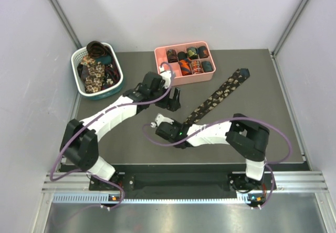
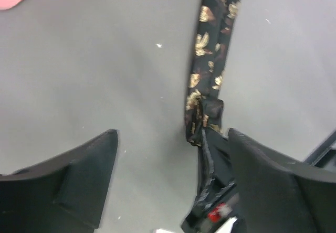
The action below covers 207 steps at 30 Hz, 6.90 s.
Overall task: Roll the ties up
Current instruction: Roll the tie
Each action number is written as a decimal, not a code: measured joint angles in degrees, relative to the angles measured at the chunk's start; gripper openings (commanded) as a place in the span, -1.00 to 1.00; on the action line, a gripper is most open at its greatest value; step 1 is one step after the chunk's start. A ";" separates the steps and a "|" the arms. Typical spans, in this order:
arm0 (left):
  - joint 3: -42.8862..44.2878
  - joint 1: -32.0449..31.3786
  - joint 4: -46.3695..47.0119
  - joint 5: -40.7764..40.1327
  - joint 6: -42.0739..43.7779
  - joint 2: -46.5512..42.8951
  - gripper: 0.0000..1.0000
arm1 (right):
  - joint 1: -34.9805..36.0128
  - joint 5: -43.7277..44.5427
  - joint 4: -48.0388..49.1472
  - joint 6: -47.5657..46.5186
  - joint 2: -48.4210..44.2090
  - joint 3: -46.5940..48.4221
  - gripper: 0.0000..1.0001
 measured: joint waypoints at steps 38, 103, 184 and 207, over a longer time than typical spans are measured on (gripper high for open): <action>-40.81 12.17 38.01 -1.97 -17.62 -19.23 0.98 | -27.17 -62.77 14.64 8.96 -17.18 -12.07 -1.00; -32.22 -8.22 52.06 3.23 20.68 9.75 -0.06 | -47.01 -100.10 34.38 27.52 0.09 -13.40 -0.88; -19.96 -14.51 39.01 -8.11 16.85 14.34 0.09 | -46.95 -91.89 22.32 20.00 -0.79 -9.94 -0.74; -21.66 -10.62 41.94 -1.44 14.45 14.14 -0.35 | -45.97 -87.47 22.88 19.32 -1.95 -9.68 -0.34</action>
